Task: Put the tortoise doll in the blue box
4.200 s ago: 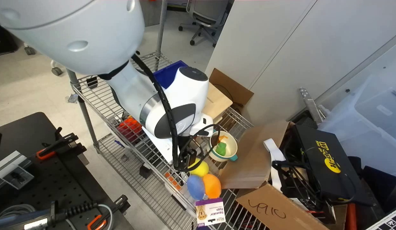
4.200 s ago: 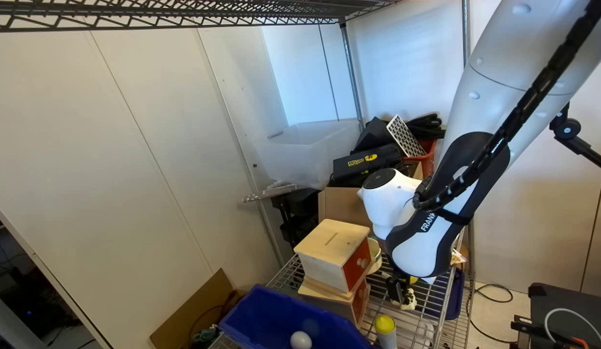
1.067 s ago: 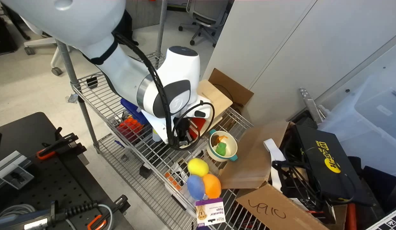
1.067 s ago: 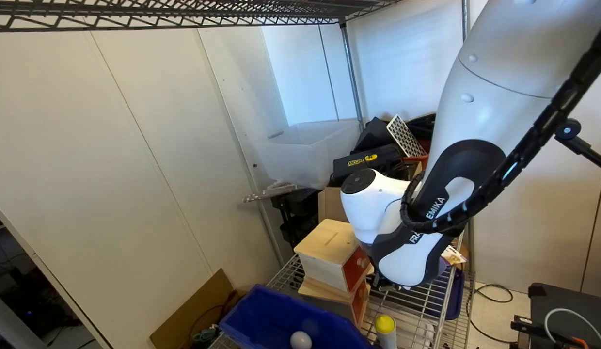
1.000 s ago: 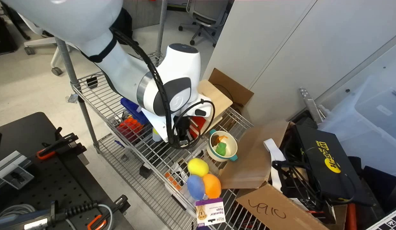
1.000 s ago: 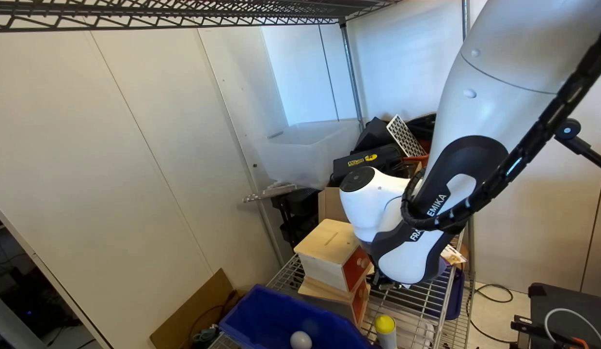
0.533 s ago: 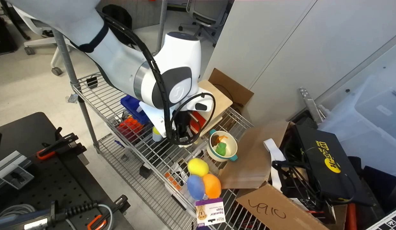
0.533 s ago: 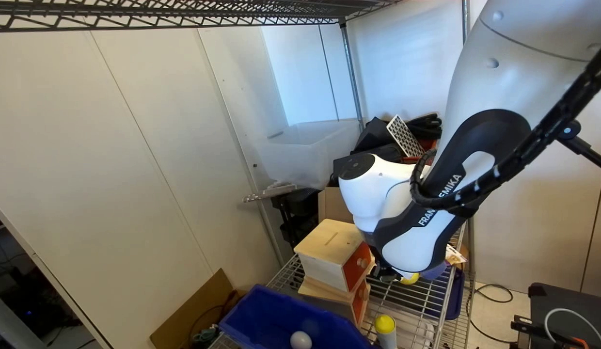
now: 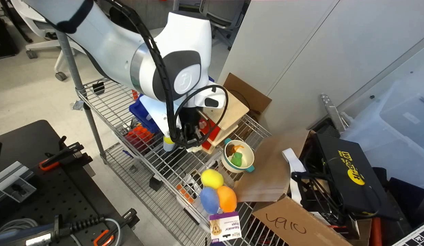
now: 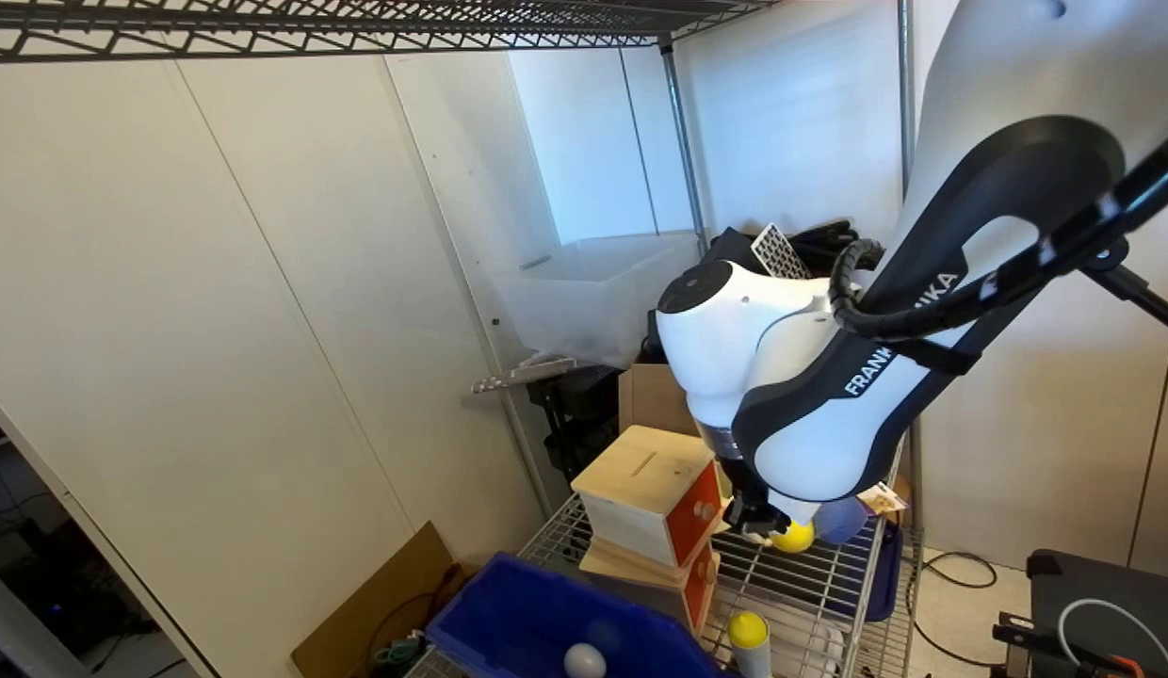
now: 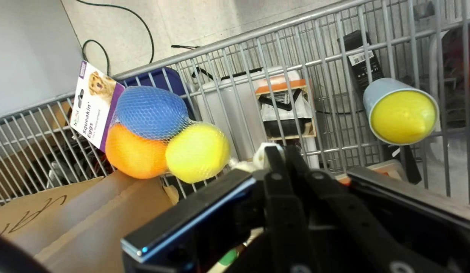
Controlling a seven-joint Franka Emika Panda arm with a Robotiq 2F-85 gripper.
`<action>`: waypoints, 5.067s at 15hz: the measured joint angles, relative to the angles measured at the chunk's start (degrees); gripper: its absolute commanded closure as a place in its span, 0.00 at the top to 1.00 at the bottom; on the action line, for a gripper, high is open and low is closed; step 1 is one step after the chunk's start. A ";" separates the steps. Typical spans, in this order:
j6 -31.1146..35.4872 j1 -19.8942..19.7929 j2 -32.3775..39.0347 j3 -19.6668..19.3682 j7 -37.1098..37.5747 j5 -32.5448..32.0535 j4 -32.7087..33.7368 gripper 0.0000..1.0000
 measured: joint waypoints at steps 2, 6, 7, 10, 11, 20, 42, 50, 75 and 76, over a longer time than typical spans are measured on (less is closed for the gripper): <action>-0.40 -0.07 -1.20 0.47 0.47 0.00 -0.72 0.02; -0.40 -0.02 -4.27 2.29 1.30 -1.54 -2.72 0.02; -0.40 -0.01 -5.28 2.96 1.38 -1.78 -3.34 0.02; -1.74 -0.02 -8.41 5.15 1.48 -1.96 -5.02 0.02; -2.40 -0.02 -9.33 5.85 1.67 -1.99 -5.44 0.02; -4.74 -0.76 -12.15 9.56 5.97 -0.79 -6.06 0.02; -2.64 -5.53 -10.17 10.50 8.74 6.63 2.15 0.02; -2.76 -7.48 -9.83 7.83 13.14 6.30 3.65 0.02; -4.39 -9.74 -3.50 3.37 22.08 3.72 11.44 0.02; -3.40 -9.73 -3.48 3.29 22.95 2.76 11.44 0.02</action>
